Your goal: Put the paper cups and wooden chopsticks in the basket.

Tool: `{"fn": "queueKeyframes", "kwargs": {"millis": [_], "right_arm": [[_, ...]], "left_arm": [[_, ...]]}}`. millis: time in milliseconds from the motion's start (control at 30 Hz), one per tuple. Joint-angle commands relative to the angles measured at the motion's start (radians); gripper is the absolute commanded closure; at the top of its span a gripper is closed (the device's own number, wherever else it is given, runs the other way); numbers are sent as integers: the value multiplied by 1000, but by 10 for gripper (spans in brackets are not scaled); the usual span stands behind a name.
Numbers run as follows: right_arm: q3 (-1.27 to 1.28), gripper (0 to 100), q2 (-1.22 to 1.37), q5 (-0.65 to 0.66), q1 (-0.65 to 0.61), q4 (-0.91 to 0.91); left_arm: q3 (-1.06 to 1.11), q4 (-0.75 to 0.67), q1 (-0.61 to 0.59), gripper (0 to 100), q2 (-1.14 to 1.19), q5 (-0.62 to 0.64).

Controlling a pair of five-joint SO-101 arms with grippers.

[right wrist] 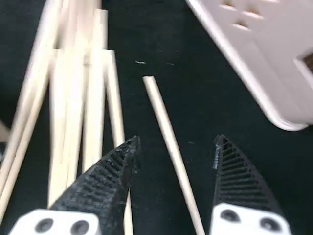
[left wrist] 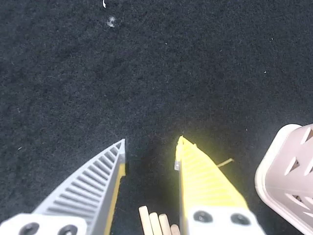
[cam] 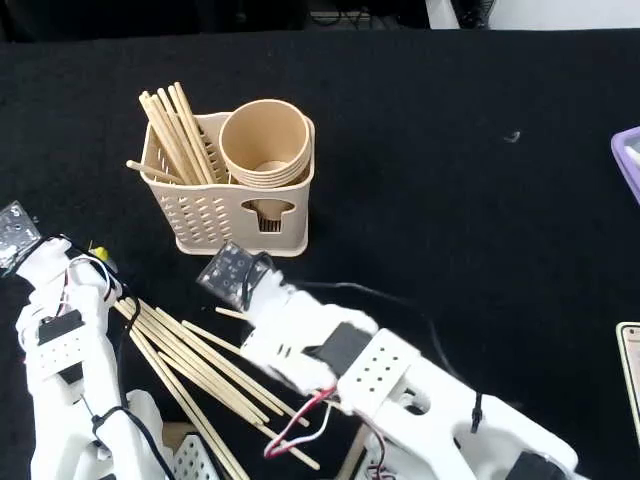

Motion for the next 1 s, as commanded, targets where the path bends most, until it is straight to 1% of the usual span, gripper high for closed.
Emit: {"fn": "queueKeyframes", "kwargs": {"millis": [0, 133, 267, 333, 433, 467, 533, 600, 667, 800, 967], "right_arm": [[4, 758, 2, -8, -109, -12], [24, 756, 2, -23, -195, -20], [25, 754, 5, -150, -252, -20], [25, 754, 5, -184, -272, -21], [35, 754, 7, -209, -293, -26], [44, 754, 7, -218, -301, -46], [79, 754, 7, -244, -318, -110], [124, 754, 7, -278, -334, -210], [168, 754, 7, -307, -351, -321], [225, 754, 7, -350, -393, -473], [228, 753, 7, -376, -448, -493]], "left_arm": [[-13, -23, -8, 830, -12, 0], [-13, -26, -8, 830, -12, 0], [-15, -26, -10, 830, -14, 0], [-21, -26, -33, 830, -14, 5], [-33, -28, -99, 830, -15, 11], [-41, -28, -122, 830, -12, 23], [-48, -26, -171, 830, -11, 94], [-53, -26, -226, 830, -11, 186], [-65, -20, -265, 829, -9, 244], [-67, -20, -274, 829, -9, 255], [-73, -25, -280, 830, -9, 256]]}}
